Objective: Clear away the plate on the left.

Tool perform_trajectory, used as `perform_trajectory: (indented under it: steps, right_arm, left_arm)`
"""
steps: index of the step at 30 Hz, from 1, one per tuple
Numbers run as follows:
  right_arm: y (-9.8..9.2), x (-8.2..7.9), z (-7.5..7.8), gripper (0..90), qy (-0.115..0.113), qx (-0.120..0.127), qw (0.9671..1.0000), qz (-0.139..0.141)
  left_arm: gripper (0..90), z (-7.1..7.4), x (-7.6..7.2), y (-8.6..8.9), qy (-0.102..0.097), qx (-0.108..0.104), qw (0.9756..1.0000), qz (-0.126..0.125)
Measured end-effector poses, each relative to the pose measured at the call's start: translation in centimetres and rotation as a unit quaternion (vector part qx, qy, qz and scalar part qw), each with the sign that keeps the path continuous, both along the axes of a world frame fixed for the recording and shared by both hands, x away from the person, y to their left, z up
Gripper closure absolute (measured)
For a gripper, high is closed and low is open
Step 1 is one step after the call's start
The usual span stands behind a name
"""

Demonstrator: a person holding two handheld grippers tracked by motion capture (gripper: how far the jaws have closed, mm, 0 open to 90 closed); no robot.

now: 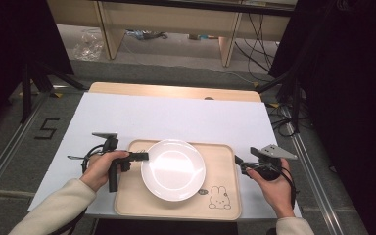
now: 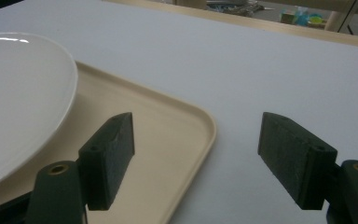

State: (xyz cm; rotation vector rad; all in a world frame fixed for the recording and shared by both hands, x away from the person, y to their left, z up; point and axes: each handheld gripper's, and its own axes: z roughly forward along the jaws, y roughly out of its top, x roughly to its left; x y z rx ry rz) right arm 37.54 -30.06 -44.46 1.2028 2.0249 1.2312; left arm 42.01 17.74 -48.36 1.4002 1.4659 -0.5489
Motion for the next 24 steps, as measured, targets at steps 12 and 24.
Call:
perform_trajectory:
  steps: [12,24]
  right_arm:
    - [0.0,0.0,0.0,27.4,0.001,-0.001,1.0000,0.001]
    - [-0.1,0.0,0.0,27.0,0.001,-0.001,1.0000,0.000]
  left_arm:
    - [86.5,-0.7,0.2,-0.2,-0.010,0.058,0.9983,-0.007]
    - [79.9,-1.1,0.2,-0.5,-0.068,0.159,0.9826,-0.067]
